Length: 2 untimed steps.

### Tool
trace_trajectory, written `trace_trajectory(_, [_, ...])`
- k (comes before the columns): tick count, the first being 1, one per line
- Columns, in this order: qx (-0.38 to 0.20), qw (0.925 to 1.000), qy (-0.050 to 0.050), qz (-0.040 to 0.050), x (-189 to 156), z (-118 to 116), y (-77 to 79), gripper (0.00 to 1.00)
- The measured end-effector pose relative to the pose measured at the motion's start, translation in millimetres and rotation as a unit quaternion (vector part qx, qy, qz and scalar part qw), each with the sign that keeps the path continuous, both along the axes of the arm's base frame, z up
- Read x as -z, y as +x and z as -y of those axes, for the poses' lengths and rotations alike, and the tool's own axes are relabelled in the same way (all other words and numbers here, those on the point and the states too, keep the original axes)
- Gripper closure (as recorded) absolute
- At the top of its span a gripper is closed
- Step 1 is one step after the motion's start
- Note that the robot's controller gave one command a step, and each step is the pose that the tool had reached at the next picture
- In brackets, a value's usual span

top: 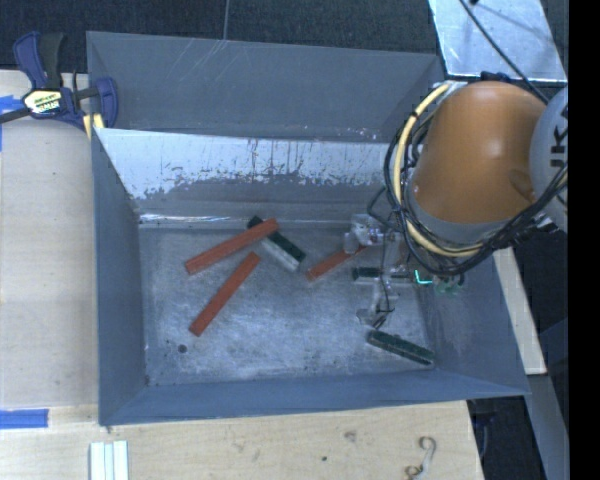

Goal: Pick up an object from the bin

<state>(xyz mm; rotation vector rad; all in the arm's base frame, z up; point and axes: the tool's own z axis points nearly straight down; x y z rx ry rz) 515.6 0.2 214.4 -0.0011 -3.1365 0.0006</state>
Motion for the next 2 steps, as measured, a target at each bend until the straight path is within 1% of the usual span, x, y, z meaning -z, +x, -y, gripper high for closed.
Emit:
trace_trajectory(1, [-0.032, 0.9995, 0.0, 0.0049, 57.0, 8.6, 91.3, 0.0])
trace_trajectory(2, [-0.029, 0.9996, -0.001, 0.005, 72.9, 35.6, 106.3, 0.0])
